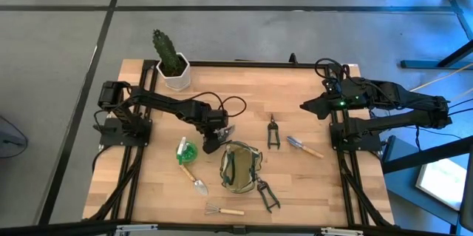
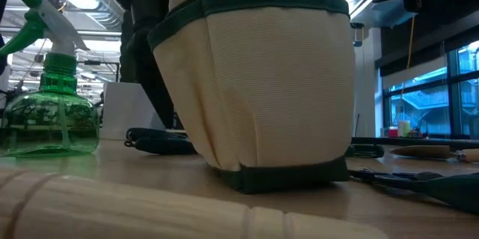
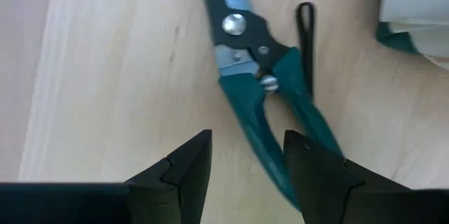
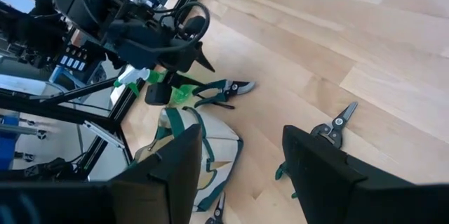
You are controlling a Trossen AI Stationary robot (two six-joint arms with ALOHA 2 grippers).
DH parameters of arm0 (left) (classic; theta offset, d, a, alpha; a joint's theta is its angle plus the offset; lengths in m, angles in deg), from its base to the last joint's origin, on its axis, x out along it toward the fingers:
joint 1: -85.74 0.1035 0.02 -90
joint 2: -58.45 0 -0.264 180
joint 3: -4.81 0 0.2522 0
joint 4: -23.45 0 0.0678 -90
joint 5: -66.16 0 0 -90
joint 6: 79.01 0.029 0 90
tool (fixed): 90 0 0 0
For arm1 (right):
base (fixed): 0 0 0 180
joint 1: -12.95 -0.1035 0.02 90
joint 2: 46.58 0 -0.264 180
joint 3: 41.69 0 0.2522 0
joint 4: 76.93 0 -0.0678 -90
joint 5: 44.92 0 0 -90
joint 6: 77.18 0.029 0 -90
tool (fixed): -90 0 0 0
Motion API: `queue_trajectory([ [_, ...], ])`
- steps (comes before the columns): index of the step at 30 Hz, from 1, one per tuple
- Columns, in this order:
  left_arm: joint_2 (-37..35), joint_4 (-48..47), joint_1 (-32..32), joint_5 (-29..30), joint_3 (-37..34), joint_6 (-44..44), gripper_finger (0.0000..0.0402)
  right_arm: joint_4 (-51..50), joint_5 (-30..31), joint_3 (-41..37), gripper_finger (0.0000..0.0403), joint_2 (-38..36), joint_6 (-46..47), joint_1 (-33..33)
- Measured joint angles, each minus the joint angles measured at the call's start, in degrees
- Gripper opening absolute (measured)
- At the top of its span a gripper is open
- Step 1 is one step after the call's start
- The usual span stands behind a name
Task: Pick & Place Garden tools in Gardening bag
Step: Put the shear scissors into the gardening bag
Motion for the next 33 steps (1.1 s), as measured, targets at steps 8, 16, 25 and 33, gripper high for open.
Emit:
queue_trajectory([
  [8, 0.6, 0.3, -3.3, 2.8, 0.0, -1.9, 0.0173, 0.0, 0.3, 0.0, 0.0202, 0.0, 0.0, 0.0],
  [16, 4.9, 1.7, -3.5, 2.6, 0.0, -4.4, 0.0173, 0.0, 0.3, 0.0, 0.0202, 0.0, -0.5, 0.0],
  [25, 6.8, 1.5, -2.7, 2.9, 0.0, -9.0, 0.0108, 0.0, 0.1, 0.0, 0.0202, 0.0, -1.3, 0.0],
  [33, 4.0, 1.1, -2.8, 1.8, 0.7, -17.1, 0.0046, 0.0, -0.4, 0.0, 0.0202, 0.0, -2.8, 0.0],
])
